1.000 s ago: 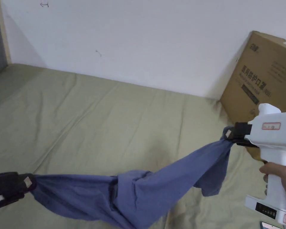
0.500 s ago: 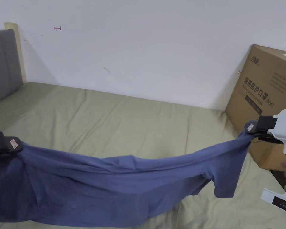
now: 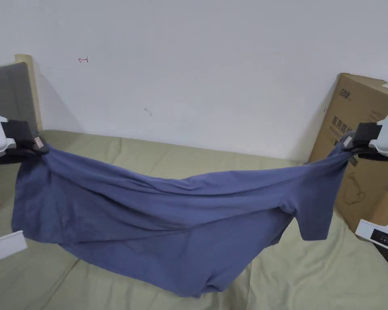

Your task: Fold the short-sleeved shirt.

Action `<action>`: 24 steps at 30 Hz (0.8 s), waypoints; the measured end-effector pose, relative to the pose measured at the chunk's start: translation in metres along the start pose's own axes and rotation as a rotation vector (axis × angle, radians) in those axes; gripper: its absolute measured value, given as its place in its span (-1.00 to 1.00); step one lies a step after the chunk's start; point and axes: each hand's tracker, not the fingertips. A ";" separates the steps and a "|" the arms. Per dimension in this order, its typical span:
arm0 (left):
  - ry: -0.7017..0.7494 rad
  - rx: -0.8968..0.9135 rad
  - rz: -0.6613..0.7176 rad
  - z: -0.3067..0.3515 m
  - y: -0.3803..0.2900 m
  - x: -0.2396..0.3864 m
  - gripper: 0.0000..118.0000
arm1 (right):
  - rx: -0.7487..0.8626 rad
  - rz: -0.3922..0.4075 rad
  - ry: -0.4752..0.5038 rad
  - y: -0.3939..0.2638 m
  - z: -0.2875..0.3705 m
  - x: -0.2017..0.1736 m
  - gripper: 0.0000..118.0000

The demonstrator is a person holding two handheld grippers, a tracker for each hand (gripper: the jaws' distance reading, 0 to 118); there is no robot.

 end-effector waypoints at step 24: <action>0.008 -0.044 -0.002 -0.126 0.089 0.051 -0.98 | 0.157 0.067 -0.103 0.109 -0.065 -0.045 -0.96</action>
